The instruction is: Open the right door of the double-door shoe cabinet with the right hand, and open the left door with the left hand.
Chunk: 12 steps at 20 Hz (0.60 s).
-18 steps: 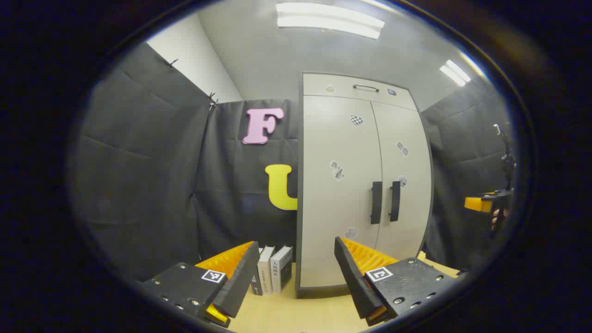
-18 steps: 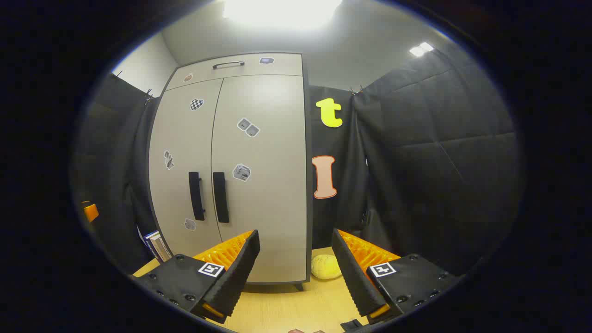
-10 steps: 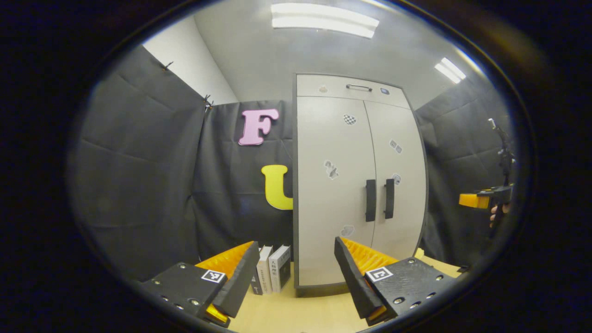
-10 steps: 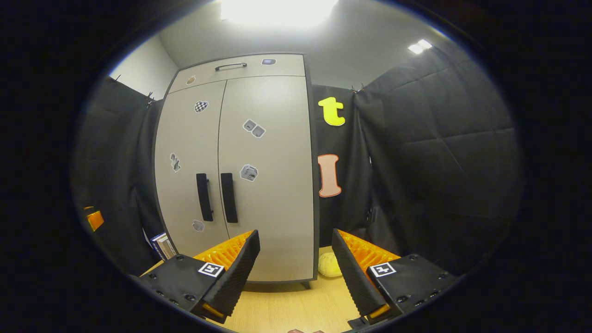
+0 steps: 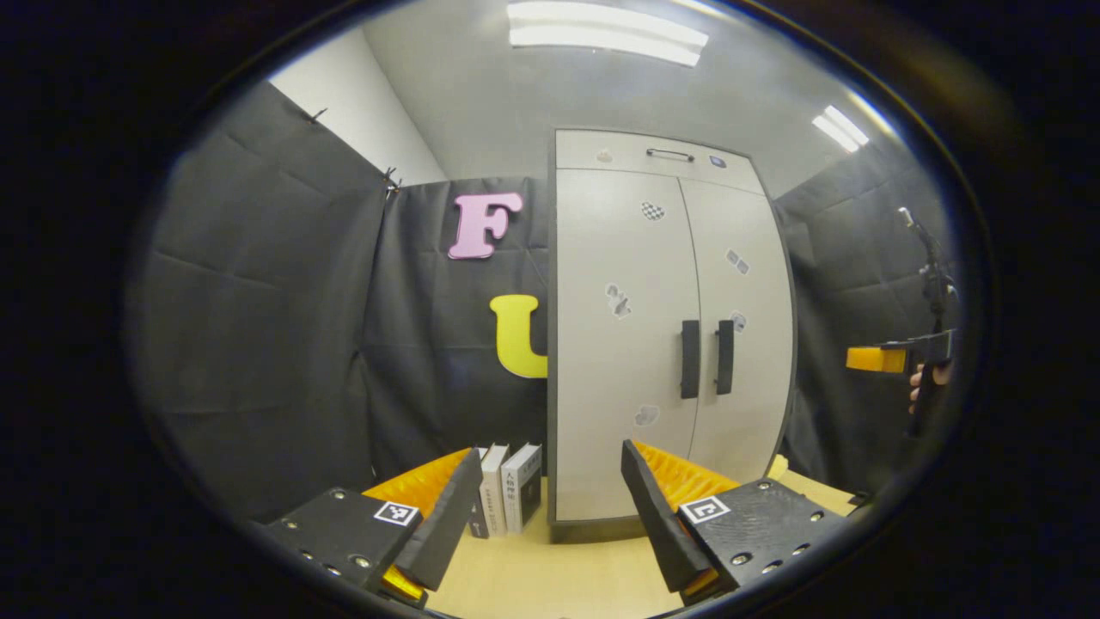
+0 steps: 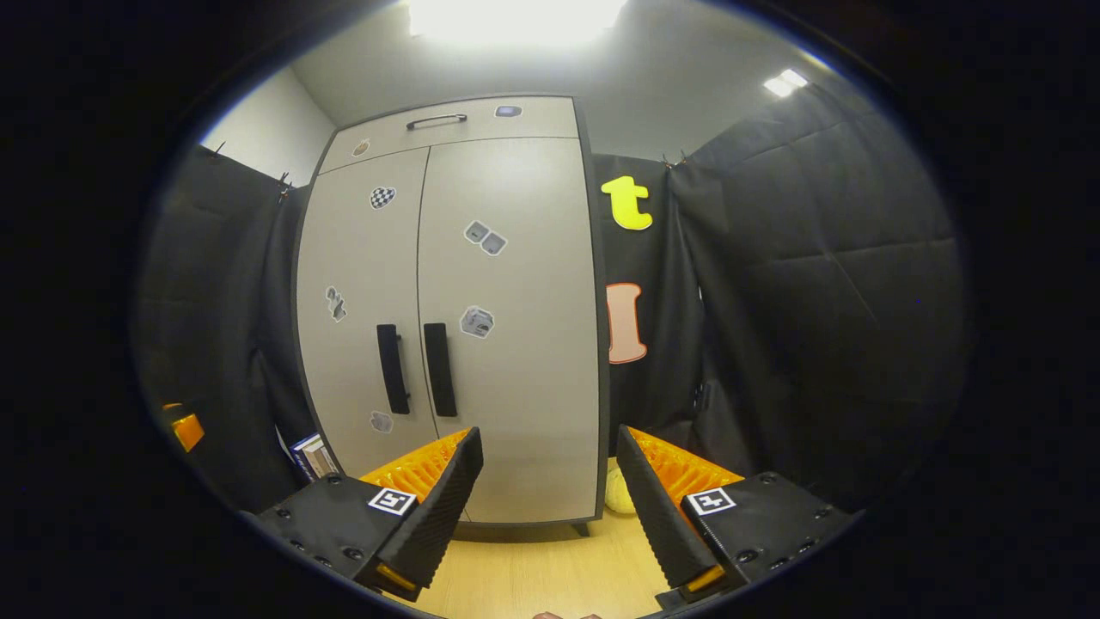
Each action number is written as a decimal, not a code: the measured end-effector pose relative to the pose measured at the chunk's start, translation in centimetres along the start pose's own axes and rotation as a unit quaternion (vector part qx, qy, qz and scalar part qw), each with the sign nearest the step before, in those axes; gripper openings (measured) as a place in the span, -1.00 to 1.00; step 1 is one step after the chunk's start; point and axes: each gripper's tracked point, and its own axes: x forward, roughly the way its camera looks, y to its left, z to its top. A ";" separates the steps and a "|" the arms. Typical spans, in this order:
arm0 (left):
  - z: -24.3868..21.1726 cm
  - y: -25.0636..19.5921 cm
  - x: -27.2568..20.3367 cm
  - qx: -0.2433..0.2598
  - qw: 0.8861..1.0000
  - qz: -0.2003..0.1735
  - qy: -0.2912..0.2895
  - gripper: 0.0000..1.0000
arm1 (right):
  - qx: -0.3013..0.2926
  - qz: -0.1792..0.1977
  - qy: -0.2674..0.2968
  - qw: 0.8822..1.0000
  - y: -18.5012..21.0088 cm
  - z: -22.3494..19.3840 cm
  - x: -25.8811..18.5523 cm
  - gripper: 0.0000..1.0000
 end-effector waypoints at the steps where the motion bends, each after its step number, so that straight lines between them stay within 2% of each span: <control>1: 0.0 0.0 -0.1 0.000 1.000 0.002 0.001 0.87 | 0.001 0.005 -0.001 1.000 0.4 0.2 0.2 0.96; 8: -1.3 0.3 -0.7 -0.004 1.000 0.005 0.013 0.89 | 0.009 0.044 -0.011 0.999 4.0 3.6 3.5 0.96; 12: -1.6 1.0 -1.0 -0.011 1.000 0.011 0.015 0.88 | -0.006 0.060 -0.008 0.998 6.2 4.6 6.3 0.96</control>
